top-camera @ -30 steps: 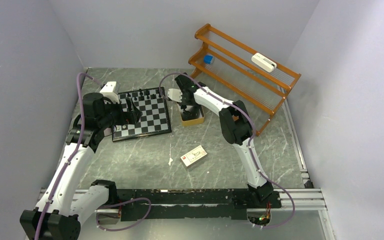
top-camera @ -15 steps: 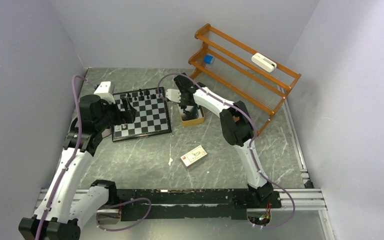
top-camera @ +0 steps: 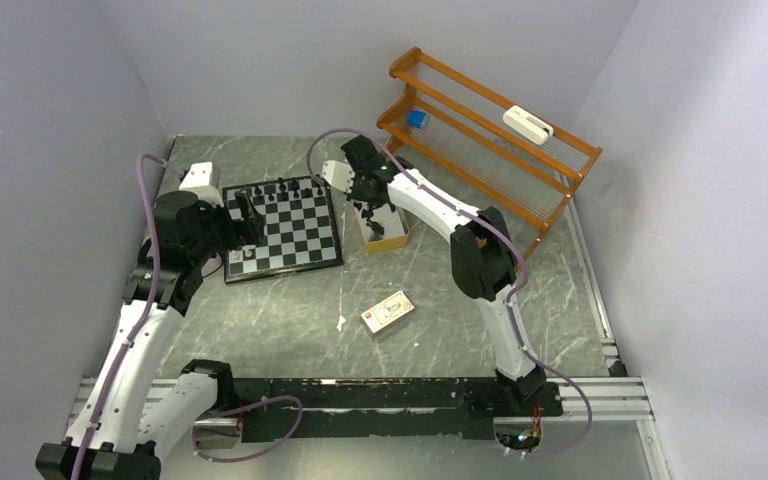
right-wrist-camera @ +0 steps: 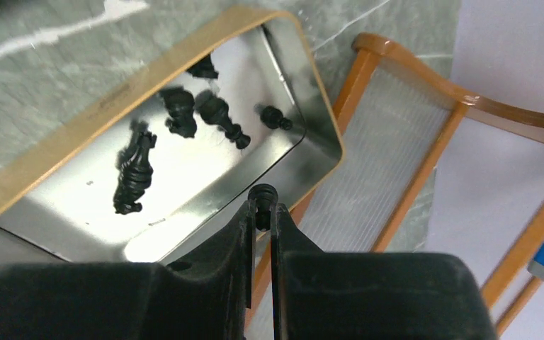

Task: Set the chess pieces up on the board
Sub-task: Place the chess piece on the chessboard.

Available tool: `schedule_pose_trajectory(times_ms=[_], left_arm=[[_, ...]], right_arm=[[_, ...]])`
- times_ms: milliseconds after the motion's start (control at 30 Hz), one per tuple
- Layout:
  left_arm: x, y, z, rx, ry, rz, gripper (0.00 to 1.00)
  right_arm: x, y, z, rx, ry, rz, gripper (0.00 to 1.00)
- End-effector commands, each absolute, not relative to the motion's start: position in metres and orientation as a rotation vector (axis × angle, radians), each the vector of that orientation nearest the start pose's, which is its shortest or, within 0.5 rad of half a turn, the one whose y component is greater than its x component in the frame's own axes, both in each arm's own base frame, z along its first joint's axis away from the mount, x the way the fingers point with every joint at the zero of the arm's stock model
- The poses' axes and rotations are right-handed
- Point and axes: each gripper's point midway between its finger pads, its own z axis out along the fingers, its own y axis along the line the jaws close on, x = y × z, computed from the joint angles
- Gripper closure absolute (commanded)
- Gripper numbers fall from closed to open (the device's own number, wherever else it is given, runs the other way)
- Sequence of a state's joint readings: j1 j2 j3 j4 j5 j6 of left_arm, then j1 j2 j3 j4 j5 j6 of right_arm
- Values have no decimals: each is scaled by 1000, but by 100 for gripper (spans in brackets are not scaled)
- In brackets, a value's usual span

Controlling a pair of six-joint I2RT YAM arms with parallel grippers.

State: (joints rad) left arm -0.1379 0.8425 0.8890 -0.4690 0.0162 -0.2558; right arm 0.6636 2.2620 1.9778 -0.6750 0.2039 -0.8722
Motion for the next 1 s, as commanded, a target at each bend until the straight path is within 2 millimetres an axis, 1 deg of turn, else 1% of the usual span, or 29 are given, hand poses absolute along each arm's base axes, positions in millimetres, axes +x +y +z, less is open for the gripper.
schedule_pose_trajectory(times_ms=[0, 67, 167, 300, 400, 467, 567, 667, 800, 967], left_arm=[[291, -36, 260, -195, 1949, -201, 0], [290, -29, 263, -233, 1937, -166, 0], [288, -21, 267, -261, 1918, -131, 0], [287, -22, 266, -260, 1915, -133, 0], [287, -20, 266, -266, 1913, -127, 0], [286, -20, 267, -271, 1910, -125, 0], [286, -19, 268, -274, 1903, -122, 0], [286, -19, 266, -272, 1909, -122, 0], [287, -20, 267, -266, 1907, -127, 0], [286, -19, 267, -267, 1905, -122, 0]], right_arm=[[471, 321, 142, -1499, 1889, -183, 95], [462, 338, 147, -1458, 1918, -100, 94], [451, 357, 145, -1406, 1958, -37, 94], [435, 385, 134, -1354, 1997, 38, 94], [424, 402, 130, -1326, 2014, 93, 94], [415, 413, 122, -1321, 2035, 137, 94], [403, 424, 103, -1309, 2087, 180, 94], [395, 431, 86, -1305, 2134, 212, 92], [391, 439, 74, -1294, 2162, 240, 90], [388, 442, 57, -1289, 2190, 222, 90]])
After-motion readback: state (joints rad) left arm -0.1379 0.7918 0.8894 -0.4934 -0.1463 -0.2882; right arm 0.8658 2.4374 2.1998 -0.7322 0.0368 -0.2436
